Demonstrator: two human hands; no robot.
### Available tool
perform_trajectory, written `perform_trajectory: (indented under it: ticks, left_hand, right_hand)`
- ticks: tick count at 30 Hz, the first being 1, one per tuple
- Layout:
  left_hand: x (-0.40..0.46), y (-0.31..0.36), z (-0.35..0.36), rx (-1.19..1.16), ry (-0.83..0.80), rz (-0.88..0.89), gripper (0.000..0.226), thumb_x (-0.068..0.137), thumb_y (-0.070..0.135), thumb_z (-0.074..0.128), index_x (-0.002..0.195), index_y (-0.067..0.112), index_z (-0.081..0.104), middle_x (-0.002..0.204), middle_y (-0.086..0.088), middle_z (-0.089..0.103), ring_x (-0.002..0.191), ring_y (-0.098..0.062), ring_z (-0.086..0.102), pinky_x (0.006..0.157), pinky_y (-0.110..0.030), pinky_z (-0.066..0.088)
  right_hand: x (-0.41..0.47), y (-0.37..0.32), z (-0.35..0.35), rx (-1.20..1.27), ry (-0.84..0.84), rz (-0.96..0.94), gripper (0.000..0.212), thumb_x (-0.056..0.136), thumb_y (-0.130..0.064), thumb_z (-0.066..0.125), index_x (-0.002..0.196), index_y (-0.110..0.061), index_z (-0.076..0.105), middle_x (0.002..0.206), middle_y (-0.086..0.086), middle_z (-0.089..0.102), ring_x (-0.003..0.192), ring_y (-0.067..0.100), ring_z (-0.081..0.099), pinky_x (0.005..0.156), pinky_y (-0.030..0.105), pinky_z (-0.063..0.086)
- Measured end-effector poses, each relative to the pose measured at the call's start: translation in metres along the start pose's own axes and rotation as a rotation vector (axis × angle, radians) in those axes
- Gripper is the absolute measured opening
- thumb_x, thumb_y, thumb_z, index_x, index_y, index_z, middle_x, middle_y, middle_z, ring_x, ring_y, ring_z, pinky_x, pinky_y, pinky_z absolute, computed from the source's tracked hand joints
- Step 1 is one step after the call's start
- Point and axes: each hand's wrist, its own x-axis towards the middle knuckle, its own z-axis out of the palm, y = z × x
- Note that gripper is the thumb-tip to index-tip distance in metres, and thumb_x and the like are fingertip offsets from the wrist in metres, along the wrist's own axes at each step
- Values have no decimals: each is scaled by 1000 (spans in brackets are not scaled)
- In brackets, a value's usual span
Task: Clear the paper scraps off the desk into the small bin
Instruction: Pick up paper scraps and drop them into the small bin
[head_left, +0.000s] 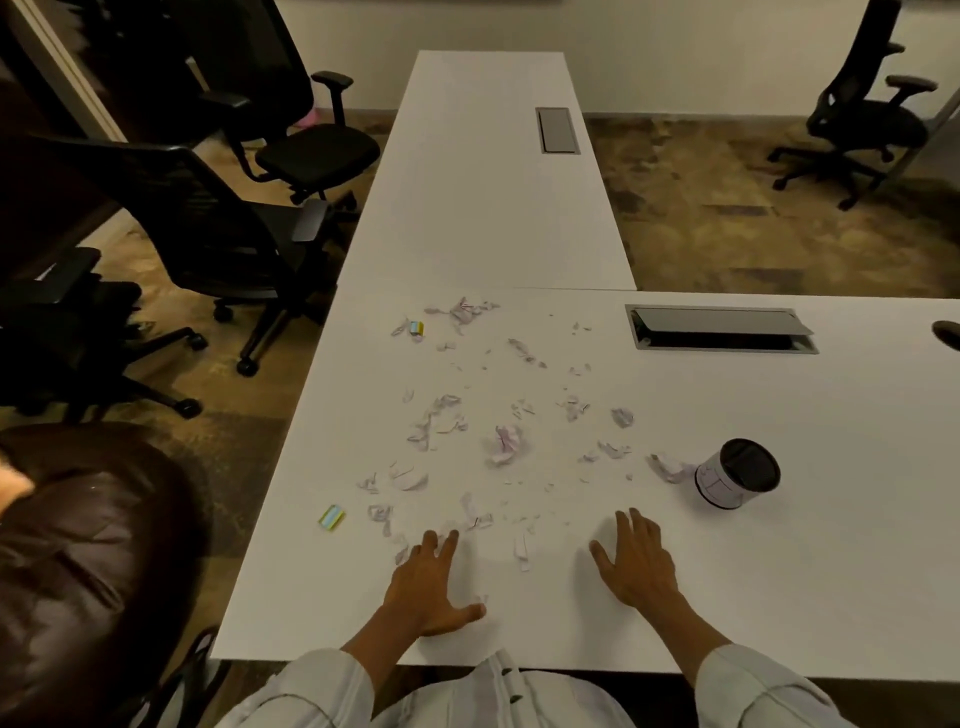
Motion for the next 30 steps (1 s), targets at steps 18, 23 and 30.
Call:
perform_trajectory:
  ticks: [18, 23, 30]
  left_hand:
    - [10, 38, 51, -7, 83, 170, 12, 85, 6, 57, 93, 15, 55, 92, -4, 55, 72, -17, 55, 60, -25, 46]
    - [25, 46, 53, -223, 162, 67, 15, 81, 1, 54, 86, 11, 65, 86, -4, 60, 75, -18, 57, 66, -25, 48]
    - [57, 96, 45, -499, 212, 86, 16, 70, -4, 67, 72, 12, 68, 69, 3, 61, 58, -3, 54, 58, -6, 41]
  right_hand:
    - [-12, -80, 51, -251, -44, -553, 45, 58, -19, 89, 99, -17, 72, 105, 7, 69, 90, 26, 64, 45, 31, 52]
    - [-9, -56, 47, -138, -16, -517, 18, 75, -4, 73, 90, -11, 68, 95, 4, 66, 93, 23, 58, 47, 31, 46]
    - [13, 23, -28, 658, 410, -21, 10, 85, -16, 68, 93, -15, 74, 94, -2, 72, 86, 12, 65, 75, 25, 53]
